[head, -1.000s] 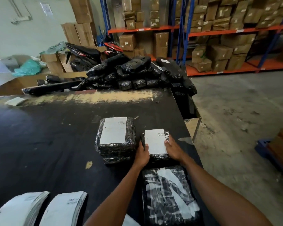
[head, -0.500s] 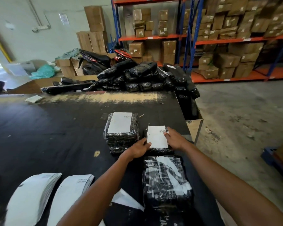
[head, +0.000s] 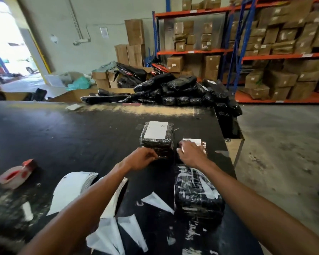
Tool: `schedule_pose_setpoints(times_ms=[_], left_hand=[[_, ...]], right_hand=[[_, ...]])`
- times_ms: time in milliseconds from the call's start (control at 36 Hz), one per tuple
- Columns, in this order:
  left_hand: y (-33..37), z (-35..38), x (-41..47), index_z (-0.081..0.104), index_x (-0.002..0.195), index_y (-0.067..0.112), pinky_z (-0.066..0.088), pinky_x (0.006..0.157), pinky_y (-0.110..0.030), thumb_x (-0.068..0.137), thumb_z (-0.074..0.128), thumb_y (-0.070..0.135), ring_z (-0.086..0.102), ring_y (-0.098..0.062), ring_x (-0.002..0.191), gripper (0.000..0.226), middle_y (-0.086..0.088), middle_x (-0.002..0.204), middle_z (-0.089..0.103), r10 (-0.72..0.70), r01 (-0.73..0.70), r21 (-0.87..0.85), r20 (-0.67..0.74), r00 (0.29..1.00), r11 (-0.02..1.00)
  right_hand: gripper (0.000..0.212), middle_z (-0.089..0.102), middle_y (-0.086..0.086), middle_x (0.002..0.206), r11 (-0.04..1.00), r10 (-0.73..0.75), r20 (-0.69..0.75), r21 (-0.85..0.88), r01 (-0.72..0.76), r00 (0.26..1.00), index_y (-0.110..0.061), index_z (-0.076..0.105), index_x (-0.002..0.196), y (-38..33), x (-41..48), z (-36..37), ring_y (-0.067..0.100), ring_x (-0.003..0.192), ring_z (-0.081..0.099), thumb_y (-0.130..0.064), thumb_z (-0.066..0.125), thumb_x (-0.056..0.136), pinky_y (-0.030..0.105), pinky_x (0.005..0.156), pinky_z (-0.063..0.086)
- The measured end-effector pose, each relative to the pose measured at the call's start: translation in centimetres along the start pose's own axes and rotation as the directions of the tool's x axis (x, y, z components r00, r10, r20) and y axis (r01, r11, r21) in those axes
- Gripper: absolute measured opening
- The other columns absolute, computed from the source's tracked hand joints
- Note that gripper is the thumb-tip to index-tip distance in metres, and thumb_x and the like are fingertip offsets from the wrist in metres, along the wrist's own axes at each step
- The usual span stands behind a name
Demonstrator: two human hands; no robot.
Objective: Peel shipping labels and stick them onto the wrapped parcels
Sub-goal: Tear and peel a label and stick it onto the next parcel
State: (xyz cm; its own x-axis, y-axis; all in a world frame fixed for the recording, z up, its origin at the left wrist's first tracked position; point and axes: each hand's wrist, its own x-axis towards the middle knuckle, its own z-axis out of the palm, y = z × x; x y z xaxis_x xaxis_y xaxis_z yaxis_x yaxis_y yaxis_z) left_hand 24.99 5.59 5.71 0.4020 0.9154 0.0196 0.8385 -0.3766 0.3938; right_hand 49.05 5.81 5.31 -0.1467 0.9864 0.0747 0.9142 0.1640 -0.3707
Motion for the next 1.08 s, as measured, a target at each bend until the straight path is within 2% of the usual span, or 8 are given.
schedule_pose_setpoints(times_ms=[222, 306, 472, 639, 750, 889, 1000, 1083], left_hand=[[-5.5, -1.6, -6.0, 0.076, 0.108, 0.01, 0.041, 0.076, -0.019, 0.095, 0.062, 0.011, 0.064, -0.01, 0.082, 0.019, -0.001, 0.095, 0.074, -0.112, 0.114, 0.1, -0.021, 0.993, 0.988], [-8.4, -1.9, -8.1, 0.076, 0.104, 0.012, 0.051, 0.082, -0.028, 0.095, 0.059, 0.011, 0.071, -0.018, 0.092, 0.02, 0.0, 0.1, 0.075, -0.158, 0.158, 0.088, -0.013, 0.987, 0.983], [-13.8, -1.9, -11.3, 0.072, 0.119, 0.02, 0.049, 0.094, -0.025, 0.094, 0.066, 0.021, 0.067, -0.017, 0.114, 0.026, 0.002, 0.125, 0.07, -0.185, 0.172, 0.13, 0.101, 0.977, 0.977], [-17.4, -0.4, -13.1, 0.043, 0.15, 0.023, 0.032, 0.116, -0.031, 0.079, 0.082, 0.044, 0.038, -0.019, 0.145, 0.084, 0.004, 0.155, 0.042, -0.299, 0.27, 0.148, 0.239, 0.924, 0.951], [-19.5, 1.1, -13.6, 0.029, 0.157, 0.024, 0.011, 0.127, -0.039, 0.076, 0.078, 0.057, 0.006, -0.02, 0.156, 0.1, 0.001, 0.167, 0.02, -0.277, 0.231, 0.178, 0.302, 0.912, 0.957], [-20.6, 1.7, -14.0, 0.037, 0.154, 0.029, 0.011, 0.126, -0.038, 0.04, 0.04, 0.1, 0.007, -0.018, 0.156, 0.134, 0.006, 0.165, 0.026, -0.19, 0.172, 0.088, 0.282, 0.94, 0.981], [-19.4, 0.9, -13.7, 0.048, 0.149, 0.027, 0.014, 0.125, -0.034, 0.07, 0.07, 0.07, 0.016, -0.017, 0.155, 0.092, 0.007, 0.161, 0.035, -0.179, 0.165, 0.08, 0.233, 0.956, 0.983], [-19.2, 0.1, -13.2, 0.06, 0.139, 0.024, 0.026, 0.119, -0.028, 0.085, 0.073, 0.05, 0.037, -0.016, 0.146, 0.061, 0.002, 0.153, 0.049, -0.144, 0.129, 0.089, 0.197, 0.97, 0.988]], right_hand=[[0.027, 0.069, 0.003, 0.109, 0.973, -0.23, 0.023, -0.006, 0.23, 0.973, -0.017, 0.065, 0.103, -7.6, -2.3, 4.1, 0.026, 0.112, 0.061, -0.039, 0.05, 0.1, 0.047, 0.1, 0.037], [0.028, 0.07, 0.003, 0.109, 0.965, -0.26, 0.082, 0.002, 0.261, 0.962, -0.019, 0.066, 0.106, -10.2, -2.7, 6.6, 0.025, 0.112, 0.062, -0.042, 0.053, 0.098, 0.048, 0.101, 0.037], [0.043, 0.063, 0.002, 0.124, 0.956, -0.289, 0.2, 0.0, 0.295, 0.936, -0.024, 0.063, 0.128, -15.0, -3.6, 11.5, 0.024, 0.122, 0.054, -0.051, 0.055, 0.096, 0.05, 0.103, 0.031], [0.076, 0.04, -0.003, 0.155, 0.956, -0.275, 0.251, -0.029, 0.291, 0.928, -0.029, 0.042, 0.15, -17.6, -3.4, 16.0, 0.024, 0.14, 0.036, -0.068, 0.057, 0.086, 0.054, 0.108, 0.023], [0.086, 0.018, -0.004, 0.167, 0.957, -0.243, 0.307, -0.078, 0.279, 0.92, -0.032, 0.032, 0.155, -18.1, -3.4, 18.0, 0.023, 0.149, 0.018, -0.075, 0.051, 0.084, 0.061, 0.112, 0.016], [0.075, 0.022, -0.007, 0.166, 0.966, -0.215, 0.268, -0.084, 0.245, 0.939, -0.036, 0.036, 0.154, -17.8, -3.9, 19.5, 0.02, 0.149, 0.021, -0.072, 0.047, 0.089, 0.058, 0.11, 0.018], [0.055, 0.032, -0.006, 0.163, 0.967, -0.234, 0.198, -0.052, 0.249, 0.952, -0.034, 0.052, 0.144, -17.7, -3.9, 19.6, 0.018, 0.148, 0.025, -0.06, 0.045, 0.096, 0.055, 0.109, 0.016], [0.046, 0.034, -0.008, 0.162, 0.963, -0.252, 0.171, -0.051, 0.264, 0.953, -0.037, 0.058, 0.139, -17.7, -3.7, 19.2, 0.016, 0.146, 0.028, -0.056, 0.038, 0.101, 0.053, 0.108, 0.016]])
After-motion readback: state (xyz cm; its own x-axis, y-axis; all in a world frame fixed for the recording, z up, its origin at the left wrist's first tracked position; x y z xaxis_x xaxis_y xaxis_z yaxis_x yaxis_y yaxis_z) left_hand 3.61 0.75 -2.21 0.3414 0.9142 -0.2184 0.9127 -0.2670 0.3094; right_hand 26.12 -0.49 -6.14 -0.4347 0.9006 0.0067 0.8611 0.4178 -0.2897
